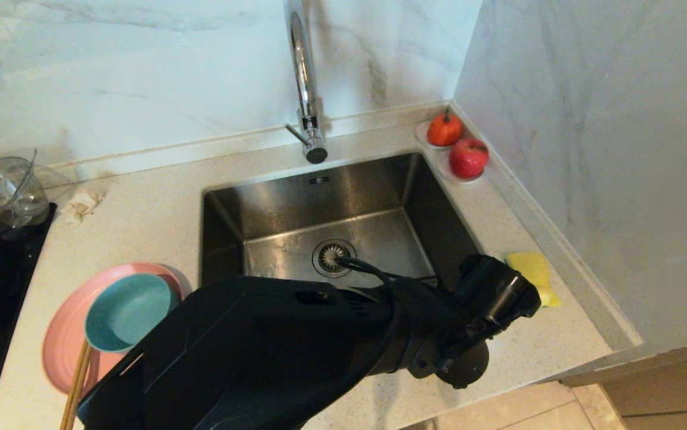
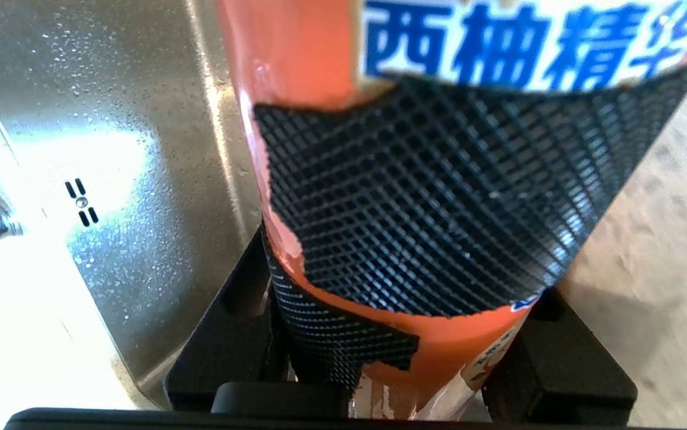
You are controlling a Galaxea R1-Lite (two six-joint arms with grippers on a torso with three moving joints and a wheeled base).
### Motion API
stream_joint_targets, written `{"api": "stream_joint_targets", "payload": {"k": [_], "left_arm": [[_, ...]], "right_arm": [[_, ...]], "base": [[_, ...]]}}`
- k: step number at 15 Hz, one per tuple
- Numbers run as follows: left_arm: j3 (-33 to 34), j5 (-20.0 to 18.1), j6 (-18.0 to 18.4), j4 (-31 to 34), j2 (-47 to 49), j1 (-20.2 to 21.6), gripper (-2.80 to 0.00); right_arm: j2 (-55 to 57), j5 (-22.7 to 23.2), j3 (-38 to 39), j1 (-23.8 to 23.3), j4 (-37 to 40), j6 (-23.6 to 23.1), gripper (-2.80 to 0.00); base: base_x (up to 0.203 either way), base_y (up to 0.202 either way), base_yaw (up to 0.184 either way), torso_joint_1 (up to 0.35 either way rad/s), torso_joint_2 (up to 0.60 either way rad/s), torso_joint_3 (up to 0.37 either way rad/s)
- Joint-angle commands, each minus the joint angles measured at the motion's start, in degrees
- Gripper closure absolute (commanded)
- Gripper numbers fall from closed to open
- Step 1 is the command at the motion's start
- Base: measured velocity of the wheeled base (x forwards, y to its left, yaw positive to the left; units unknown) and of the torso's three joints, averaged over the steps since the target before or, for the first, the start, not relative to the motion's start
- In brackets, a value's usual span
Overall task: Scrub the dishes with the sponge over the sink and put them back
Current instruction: Squeeze it onto the sponge
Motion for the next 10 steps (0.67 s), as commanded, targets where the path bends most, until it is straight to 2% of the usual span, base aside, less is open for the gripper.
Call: {"api": "stream_joint_targets", "payload": {"k": [1, 4, 10], "left_arm": [[0.01, 1.10, 0.22, -0.05, 0.69, 0.29, 0.00], [0.01, 4.19, 0.31, -0.11, 1.08, 0.66, 0.00], [-0.41, 4.80, 0.57, -1.98, 0.82, 1.09, 0.00]], "right_arm": [[-0.01, 0.00, 0.00, 0.00, 0.00, 0.00, 0.00], [-0.01, 0.00, 0.00, 0.00, -0.01, 0.00, 0.00], [-0.01, 0.00, 0.00, 0.00, -0.02, 0.00, 0.00]], "base": [[0.000, 0.000, 0.000, 0.000, 0.00, 0.000], [0.000, 0.000, 0.000, 0.000, 0.00, 0.000], [0.000, 0.000, 0.000, 0.000, 0.00, 0.000]]}}
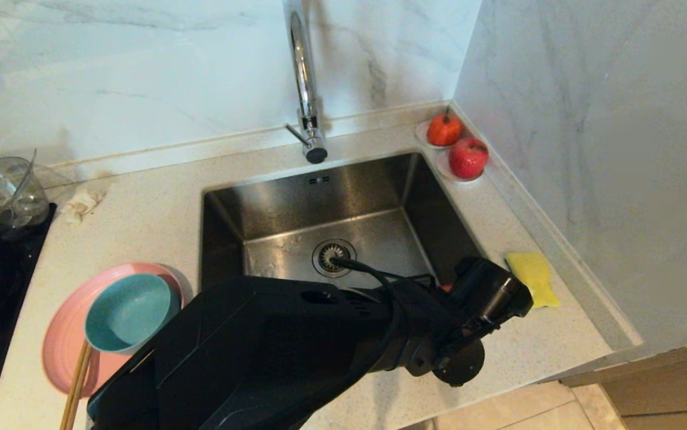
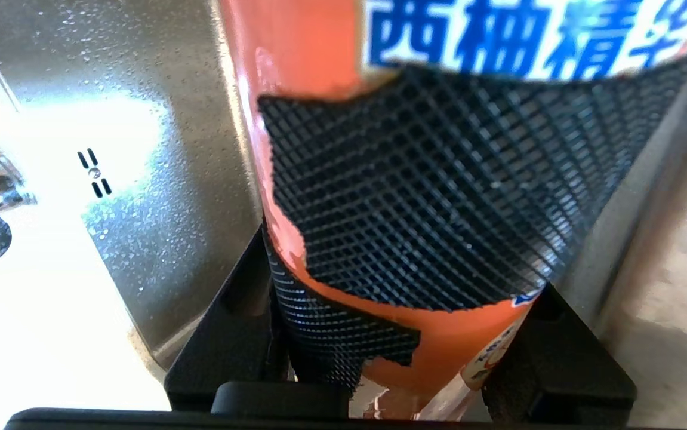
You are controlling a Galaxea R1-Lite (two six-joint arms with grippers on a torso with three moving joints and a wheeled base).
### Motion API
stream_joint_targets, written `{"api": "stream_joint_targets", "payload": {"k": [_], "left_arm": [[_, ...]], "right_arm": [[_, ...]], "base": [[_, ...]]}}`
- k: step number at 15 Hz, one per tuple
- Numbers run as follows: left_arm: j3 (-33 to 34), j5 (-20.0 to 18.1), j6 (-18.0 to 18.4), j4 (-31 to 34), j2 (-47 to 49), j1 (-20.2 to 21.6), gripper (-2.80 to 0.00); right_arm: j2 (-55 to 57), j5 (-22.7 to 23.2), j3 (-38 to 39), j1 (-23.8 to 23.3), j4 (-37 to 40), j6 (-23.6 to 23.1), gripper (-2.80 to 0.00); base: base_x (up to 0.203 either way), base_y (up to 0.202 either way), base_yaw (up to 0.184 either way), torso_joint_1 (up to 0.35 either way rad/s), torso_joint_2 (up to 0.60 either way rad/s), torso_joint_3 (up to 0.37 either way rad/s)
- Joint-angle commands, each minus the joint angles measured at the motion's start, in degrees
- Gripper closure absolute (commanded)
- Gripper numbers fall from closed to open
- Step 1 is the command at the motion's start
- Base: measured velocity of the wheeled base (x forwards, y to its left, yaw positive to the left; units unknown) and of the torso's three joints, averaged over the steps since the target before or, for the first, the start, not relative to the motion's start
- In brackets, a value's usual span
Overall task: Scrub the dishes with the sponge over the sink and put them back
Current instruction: Squeeze it onto the sponge
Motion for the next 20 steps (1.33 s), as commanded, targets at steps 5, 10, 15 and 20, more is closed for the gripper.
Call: {"api": "stream_joint_targets", "payload": {"k": [5, 10, 15, 20], "left_arm": [[-0.20, 0.34, 0.14, -5.68, 0.42, 1.10, 0.00], [-0.28, 1.79, 0.58, -10.63, 1.92, 1.54, 0.00], [-0.27, 5.18, 5.78, -16.33, 2.57, 1.54, 0.00], [-0.19, 6.62, 14.71, -26.61, 2.97, 1.45, 0.00]], "right_arm": [[-0.01, 0.00, 0.00, 0.00, -0.03, 0.00, 0.00], [-0.01, 0.00, 0.00, 0.00, -0.03, 0.00, 0.00], [-0.01, 0.00, 0.00, 0.00, 0.00, 0.00, 0.00], [-0.01, 0.00, 0.00, 0.00, -0.03, 0.00, 0.00]], "base": [[0.000, 0.000, 0.000, 0.000, 0.00, 0.000], [0.000, 0.000, 0.000, 0.000, 0.00, 0.000], [0.000, 0.000, 0.000, 0.000, 0.00, 0.000], [0.000, 0.000, 0.000, 0.000, 0.00, 0.000]]}}
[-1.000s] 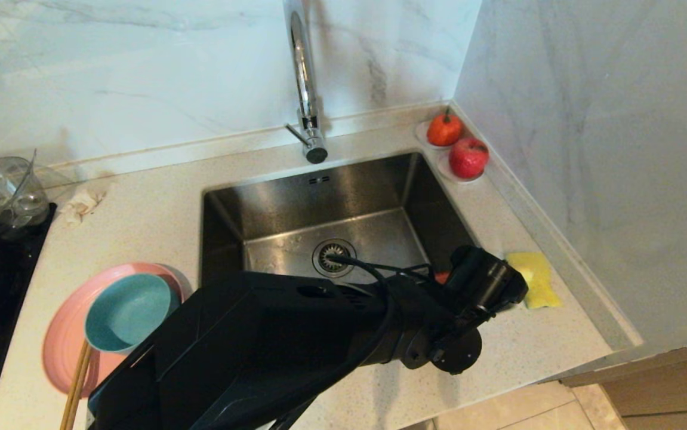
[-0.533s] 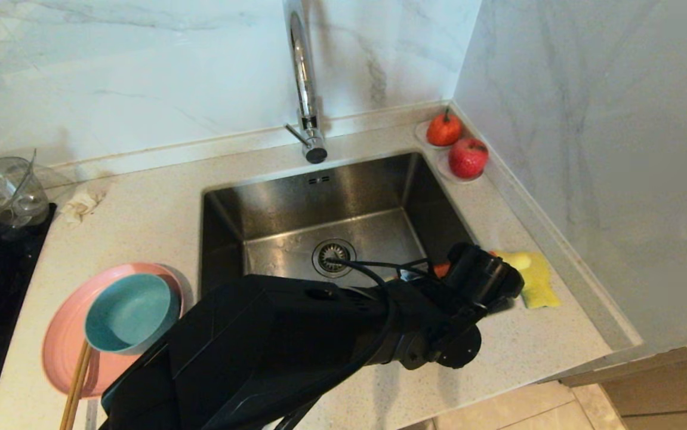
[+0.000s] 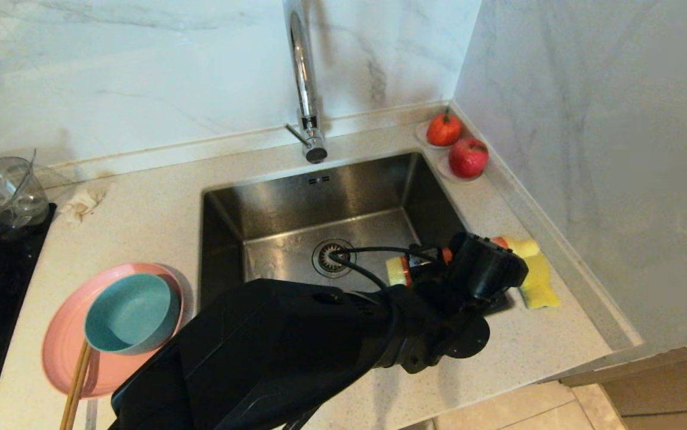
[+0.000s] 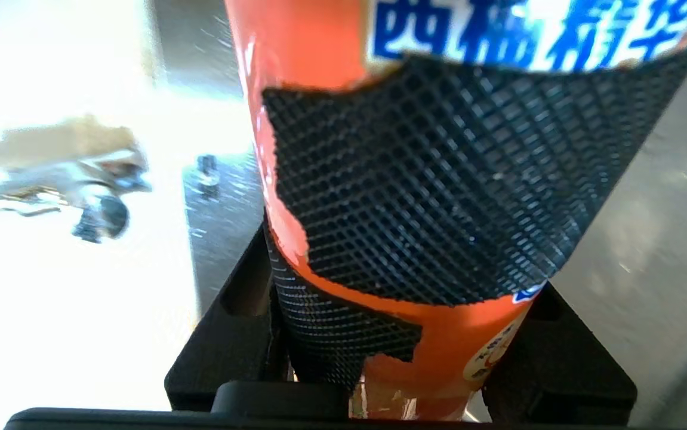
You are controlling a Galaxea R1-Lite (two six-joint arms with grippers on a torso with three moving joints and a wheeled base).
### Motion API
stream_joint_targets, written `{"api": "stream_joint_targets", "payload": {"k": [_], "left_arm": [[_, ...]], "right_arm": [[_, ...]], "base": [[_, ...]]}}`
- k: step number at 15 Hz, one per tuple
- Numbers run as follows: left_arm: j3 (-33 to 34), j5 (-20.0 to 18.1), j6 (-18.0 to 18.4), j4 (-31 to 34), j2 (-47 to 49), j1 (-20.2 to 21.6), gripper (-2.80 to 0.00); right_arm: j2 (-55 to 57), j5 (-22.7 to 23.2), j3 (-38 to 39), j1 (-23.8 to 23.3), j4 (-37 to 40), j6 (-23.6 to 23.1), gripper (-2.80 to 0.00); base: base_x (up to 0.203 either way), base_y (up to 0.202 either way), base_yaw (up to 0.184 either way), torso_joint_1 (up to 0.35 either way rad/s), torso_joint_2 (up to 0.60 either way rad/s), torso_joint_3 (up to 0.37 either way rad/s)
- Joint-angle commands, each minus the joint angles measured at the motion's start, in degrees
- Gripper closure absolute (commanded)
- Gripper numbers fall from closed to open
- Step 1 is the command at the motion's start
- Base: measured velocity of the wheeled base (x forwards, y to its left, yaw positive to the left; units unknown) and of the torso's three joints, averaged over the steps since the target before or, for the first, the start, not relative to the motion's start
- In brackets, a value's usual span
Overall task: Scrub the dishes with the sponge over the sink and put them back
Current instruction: Squeeze it onto the sponge
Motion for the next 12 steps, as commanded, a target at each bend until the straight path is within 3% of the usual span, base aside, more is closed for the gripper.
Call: {"api": "stream_joint_targets", "payload": {"k": [1, 5, 9, 12], "left_arm": [[0.01, 0.47, 1.99, -2.77, 0.51, -0.08, 0.00], [0.08, 3.81, 11.28, -10.56, 1.39, -0.47, 0.00], [0.08, 4.11, 21.45, -20.27, 2.40, -0.54, 0.00], [0.55, 4.19, 21.74, -20.90, 3.09, -1.18, 0.00]], "right_arm": [[-0.01, -0.01, 0.00, 0.00, -0.04, -0.01, 0.00], [-0.01, -0.01, 0.00, 0.00, -0.04, -0.01, 0.00], [-0.01, -0.01, 0.00, 0.00, -0.04, -0.01, 0.00], [-0.01, -0.01, 0.00, 0.00, -0.02, -0.01, 0.00]], "base": [[0.000, 0.000, 0.000, 0.000, 0.00, 0.000], [0.000, 0.000, 0.000, 0.000, 0.00, 0.000], [0.000, 0.000, 0.000, 0.000, 0.00, 0.000], [0.000, 0.000, 0.000, 0.000, 0.00, 0.000]]}}
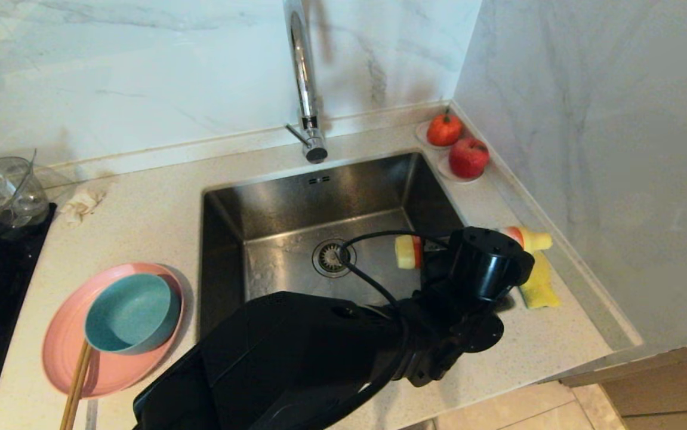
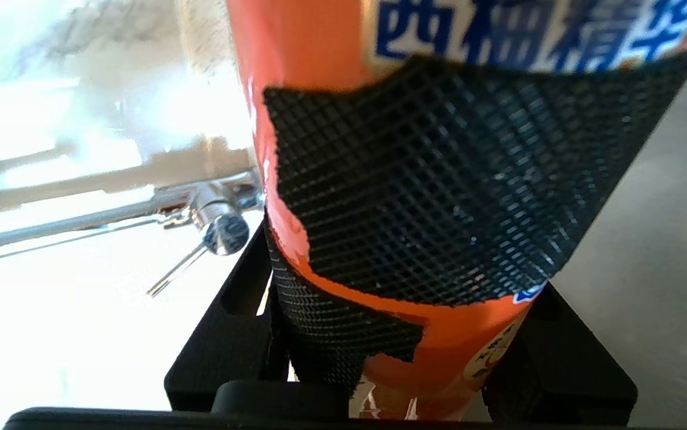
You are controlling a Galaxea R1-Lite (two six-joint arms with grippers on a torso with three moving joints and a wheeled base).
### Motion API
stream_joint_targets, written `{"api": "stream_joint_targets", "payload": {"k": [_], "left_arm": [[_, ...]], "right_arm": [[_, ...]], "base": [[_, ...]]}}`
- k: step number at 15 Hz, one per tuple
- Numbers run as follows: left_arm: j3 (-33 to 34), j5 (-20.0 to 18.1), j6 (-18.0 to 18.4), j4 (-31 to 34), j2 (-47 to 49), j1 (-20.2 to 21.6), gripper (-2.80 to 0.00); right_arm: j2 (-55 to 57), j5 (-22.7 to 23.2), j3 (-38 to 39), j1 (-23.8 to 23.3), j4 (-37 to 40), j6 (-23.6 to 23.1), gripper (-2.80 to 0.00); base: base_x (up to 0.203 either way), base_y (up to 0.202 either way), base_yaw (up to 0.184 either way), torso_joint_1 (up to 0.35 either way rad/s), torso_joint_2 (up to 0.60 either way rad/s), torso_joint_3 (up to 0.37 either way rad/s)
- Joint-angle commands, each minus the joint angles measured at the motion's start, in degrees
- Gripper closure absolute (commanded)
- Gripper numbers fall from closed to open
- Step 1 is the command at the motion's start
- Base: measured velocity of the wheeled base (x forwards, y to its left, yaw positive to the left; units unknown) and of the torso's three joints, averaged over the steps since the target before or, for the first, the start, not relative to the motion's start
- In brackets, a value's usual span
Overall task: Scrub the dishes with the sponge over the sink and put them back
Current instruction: Squeeze it onto the sponge
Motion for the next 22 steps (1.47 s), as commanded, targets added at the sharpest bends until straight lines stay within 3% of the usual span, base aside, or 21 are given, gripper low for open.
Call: {"api": "stream_joint_targets", "payload": {"k": [1, 8, 15, 22], "left_arm": [[0.43, 0.60, 0.46, -0.16, 0.59, -0.62, 0.00], [0.60, 2.12, 4.29, -0.14, 0.59, -1.69, 0.00], [6.23, 3.45, 4.45, -1.12, -0.55, -1.69, 0.00], [4.91, 4.99, 4.59, -1.70, -0.80, -1.51, 0.00]], "right_arm": [[-0.01, -0.02, 0.00, 0.00, -0.06, 0.00, 0.00], [-0.01, -0.02, 0.00, 0.00, -0.03, 0.00, 0.00], [-0.01, -0.02, 0.00, 0.00, 0.03, 0.00, 0.00], [-0.01, -0.02, 0.00, 0.00, -0.06, 0.00, 0.00]], "base": [[0.000, 0.000, 0.000, 0.000, 0.00, 0.000], [0.000, 0.000, 0.000, 0.000, 0.00, 0.000], [0.000, 0.000, 0.000, 0.000, 0.00, 0.000], [0.000, 0.000, 0.000, 0.000, 0.00, 0.000]]}}
